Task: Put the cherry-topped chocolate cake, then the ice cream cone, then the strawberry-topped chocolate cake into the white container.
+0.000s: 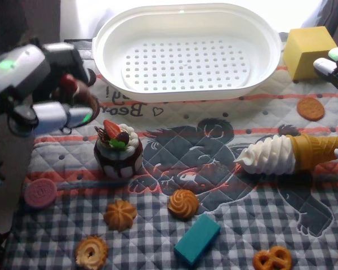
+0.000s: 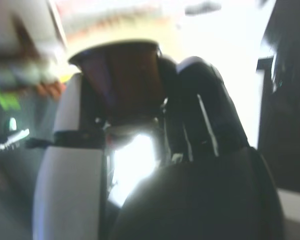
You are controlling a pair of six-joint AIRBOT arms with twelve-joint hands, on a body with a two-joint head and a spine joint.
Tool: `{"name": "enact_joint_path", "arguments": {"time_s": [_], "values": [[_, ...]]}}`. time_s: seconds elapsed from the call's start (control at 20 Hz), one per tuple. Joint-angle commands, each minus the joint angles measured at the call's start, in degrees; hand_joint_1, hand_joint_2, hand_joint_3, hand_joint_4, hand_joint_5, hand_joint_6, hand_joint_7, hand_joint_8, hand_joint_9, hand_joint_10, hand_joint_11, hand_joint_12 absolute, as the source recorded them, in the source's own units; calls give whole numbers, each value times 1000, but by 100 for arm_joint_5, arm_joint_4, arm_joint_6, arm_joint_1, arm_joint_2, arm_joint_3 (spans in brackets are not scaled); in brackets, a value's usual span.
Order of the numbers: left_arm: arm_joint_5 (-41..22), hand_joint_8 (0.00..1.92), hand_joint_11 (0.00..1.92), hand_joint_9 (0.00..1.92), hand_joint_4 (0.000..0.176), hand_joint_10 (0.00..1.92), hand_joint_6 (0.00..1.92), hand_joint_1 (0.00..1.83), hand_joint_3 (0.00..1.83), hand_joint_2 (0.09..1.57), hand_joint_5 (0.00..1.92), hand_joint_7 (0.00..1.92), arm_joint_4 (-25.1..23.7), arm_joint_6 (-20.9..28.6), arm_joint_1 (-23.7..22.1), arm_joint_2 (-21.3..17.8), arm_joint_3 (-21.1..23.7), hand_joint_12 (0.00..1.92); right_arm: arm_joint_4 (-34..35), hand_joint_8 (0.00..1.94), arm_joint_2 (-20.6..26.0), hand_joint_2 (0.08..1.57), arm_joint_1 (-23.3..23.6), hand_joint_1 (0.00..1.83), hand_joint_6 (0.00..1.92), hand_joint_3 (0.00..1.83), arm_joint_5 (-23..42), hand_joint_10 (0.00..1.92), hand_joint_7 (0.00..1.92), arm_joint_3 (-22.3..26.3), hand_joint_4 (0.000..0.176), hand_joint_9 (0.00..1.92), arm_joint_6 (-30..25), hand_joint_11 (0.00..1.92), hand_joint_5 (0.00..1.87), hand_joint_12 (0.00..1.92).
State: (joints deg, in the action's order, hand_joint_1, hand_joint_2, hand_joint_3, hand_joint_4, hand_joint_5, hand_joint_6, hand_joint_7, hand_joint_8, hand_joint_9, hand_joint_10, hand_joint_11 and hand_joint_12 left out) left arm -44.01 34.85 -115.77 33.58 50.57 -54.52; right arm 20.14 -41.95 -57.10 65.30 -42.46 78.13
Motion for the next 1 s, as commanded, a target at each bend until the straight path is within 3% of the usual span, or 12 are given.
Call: {"name": "enact_joint_path", "arguments": {"time_s": [0.0,0.05,0.1,0.15,0.2,0.45,0.6,0.7,0.8,0.85,0.9,0.95], "values": [[-537,1359,794,860,0,1438,1371,1365,6,1212,546,740,-274,27,-185,-5,-67,1789,-52,0,7,1249,-3,529,0,1,696,0,0,-26,0,0,-11,0,0,1218],[-451,1461,523,722,0,1542,1504,1312,11,1261,571,667,-294,27,-318,46,-123,1845,-51,0,4,1254,-3,520,0,1,696,0,0,-26,0,0,-11,0,0,1312],[-260,1467,372,489,0,1482,1399,1309,1,1249,432,682,-325,27,-512,146,-242,1848,-49,0,0,1255,-3,512,0,0,696,0,0,-26,0,0,-11,0,0,1260],[10,1354,272,386,0,1473,1381,1334,0,1145,408,437,-369,27,-764,309,-437,1846,-49,0,-7,1259,-10,509,0,1,696,0,0,-28,0,0,-11,0,0,1163],[328,1452,284,384,0,1535,1413,1314,0,1225,408,634,-414,26,-1040,465,-640,1904,-48,0,-9,1260,-18,513,0,1,696,0,0,-30,0,0,-11,0,0,1077],[1019,1387,489,494,0,1646,1470,1327,0,1208,379,756,-311,-28,-1698,1083,-1337,1921,-49,0,-28,1278,-35,518,0,2,696,0,0,-48,0,0,-18,0,0,668],[1367,1572,478,432,12,1732,1564,1105,8,1311,563,658,132,-530,-1965,1507,-1782,1921,-49,0,-32,1282,-76,483,0,0,695,0,0,-77,0,0,-75,0,0,735],[1536,1455,908,727,0,1913,1446,1310,0,1244,381,741,499,-904,-2015,1805,-2119,1921,-49,0,-40,1296,-119,455,0,4,695,0,0,-96,0,0,-102,0,0,944],[1702,1776,672,462,0,1918,1441,1121,3,1340,545,620,806,-1085,-2050,2030,-2408,1921,-49,0,-51,1311,-147,446,0,1,695,0,0,-112,0,0,-155,0,0,825],[1883,1415,343,283,0,1677,1539,1017,2,1339,575,429,1035,-1111,-2049,2208,-2686,1921,-49,0,-65,1307,-160,443,0,0,695,0,0,-125,0,0,-182,0,0,906],[1961,1635,412,398,0,1702,1337,1123,6,1306,636,619,1134,-1114,-2039,2296,-2824,1921,-49,0,-74,1307,-163,460,0,0,695,0,0,-131,0,0,-190,0,0,1063],[2051,1704,495,437,0,1708,1413,1125,5,1330,561,640,1314,-1194,-2024,2390,-2967,1921,-49,0,-82,1307,-164,477,0,0,695,0,0,-137,0,0,-194,0,0,1153]]}}
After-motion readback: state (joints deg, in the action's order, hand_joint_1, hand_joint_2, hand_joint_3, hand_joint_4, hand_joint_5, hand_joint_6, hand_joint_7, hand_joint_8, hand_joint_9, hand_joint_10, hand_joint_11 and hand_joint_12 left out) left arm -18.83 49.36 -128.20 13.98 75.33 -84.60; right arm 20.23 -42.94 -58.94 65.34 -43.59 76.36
